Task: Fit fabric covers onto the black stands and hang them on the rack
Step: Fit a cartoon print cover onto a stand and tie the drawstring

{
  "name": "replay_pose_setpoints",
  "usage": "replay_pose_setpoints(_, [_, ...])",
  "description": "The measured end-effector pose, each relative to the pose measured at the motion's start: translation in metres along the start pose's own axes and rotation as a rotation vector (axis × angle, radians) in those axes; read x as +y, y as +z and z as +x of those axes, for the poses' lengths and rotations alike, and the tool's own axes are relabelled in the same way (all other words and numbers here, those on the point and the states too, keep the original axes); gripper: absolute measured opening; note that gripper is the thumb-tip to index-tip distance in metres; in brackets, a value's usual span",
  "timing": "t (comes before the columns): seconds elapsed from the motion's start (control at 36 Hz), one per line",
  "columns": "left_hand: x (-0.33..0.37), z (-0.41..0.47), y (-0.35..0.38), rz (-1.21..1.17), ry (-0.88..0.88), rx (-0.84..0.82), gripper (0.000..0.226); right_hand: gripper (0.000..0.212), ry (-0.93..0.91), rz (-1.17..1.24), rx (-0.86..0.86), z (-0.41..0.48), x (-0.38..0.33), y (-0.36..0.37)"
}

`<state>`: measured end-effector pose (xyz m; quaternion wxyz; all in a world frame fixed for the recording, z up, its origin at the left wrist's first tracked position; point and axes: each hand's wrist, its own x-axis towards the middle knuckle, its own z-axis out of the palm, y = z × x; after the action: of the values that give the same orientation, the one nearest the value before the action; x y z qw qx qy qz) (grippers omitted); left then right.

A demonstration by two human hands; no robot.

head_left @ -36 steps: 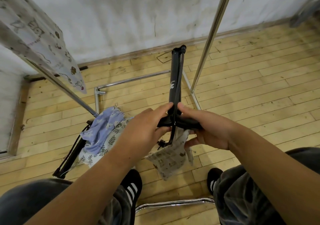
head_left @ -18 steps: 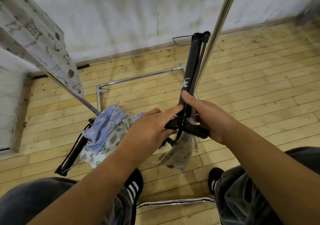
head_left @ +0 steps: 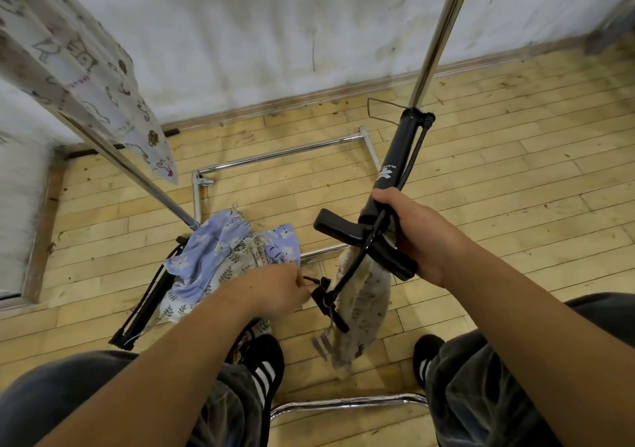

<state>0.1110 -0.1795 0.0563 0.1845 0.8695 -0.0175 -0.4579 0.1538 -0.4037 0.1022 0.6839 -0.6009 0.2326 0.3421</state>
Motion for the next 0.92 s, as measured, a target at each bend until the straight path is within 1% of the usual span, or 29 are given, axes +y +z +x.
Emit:
replay_pose_setpoints(0.06, [0.003, -0.004, 0.0, -0.003, -0.039, -0.153, 0.026, 0.032, -0.02, 0.001, 0.001, -0.001, -0.001, 0.002])
replay_pose_setpoints(0.11, [0.007, -0.009, -0.002, -0.132, -0.085, -0.247, 0.02, 0.033, -0.046, 0.004, 0.003, -0.001, -0.001, 0.003])
replay_pose_setpoints(0.17, [0.009, -0.011, -0.004, -0.153, -0.082, -0.249, 0.019, 0.034, -0.07, 0.013, 0.003, 0.0, -0.001, 0.003])
replay_pose_setpoints(0.28, [0.009, -0.009, -0.006, 0.016, -0.047, -0.219, 0.034, 0.032, -0.108, 0.051, 0.007, 0.001, -0.002, 0.003])
replay_pose_setpoints(0.33, [0.009, -0.01, -0.006, 0.045, -0.048, -0.206, 0.043, 0.03, -0.125, 0.065, 0.009, 0.001, -0.002, 0.002])
replay_pose_setpoints(0.39, [0.011, -0.011, -0.007, 0.068, -0.03, -0.174, 0.049, 0.03, -0.131, 0.086, 0.007, 0.001, -0.003, 0.002])
replay_pose_setpoints(0.44, [0.01, -0.009, -0.006, 0.079, 0.015, -0.121, 0.049, 0.031, -0.128, 0.109, 0.0, 0.001, -0.004, 0.002])
replay_pose_setpoints(0.53, [0.006, -0.004, -0.003, 0.043, 0.091, -0.029, 0.042, 0.031, -0.123, 0.136, -0.01, 0.001, -0.004, 0.004])
replay_pose_setpoints(0.67, [0.006, -0.002, -0.004, -0.06, 0.195, 0.151, 0.029, 0.031, -0.144, 0.114, -0.026, 0.002, -0.002, 0.002])
replay_pose_setpoints(0.72, [0.008, -0.004, -0.005, -0.097, 0.228, 0.19, 0.024, 0.034, -0.139, 0.103, -0.035, 0.002, -0.002, 0.002])
replay_pose_setpoints(0.86, [0.012, -0.003, -0.006, -0.17, 0.281, 0.288, 0.019, 0.041, -0.129, 0.111, -0.054, 0.003, -0.004, -0.001])
replay_pose_setpoints(0.92, [0.012, -0.001, -0.007, -0.214, 0.27, 0.337, 0.01, 0.042, -0.123, 0.111, -0.06, 0.003, -0.004, -0.002])
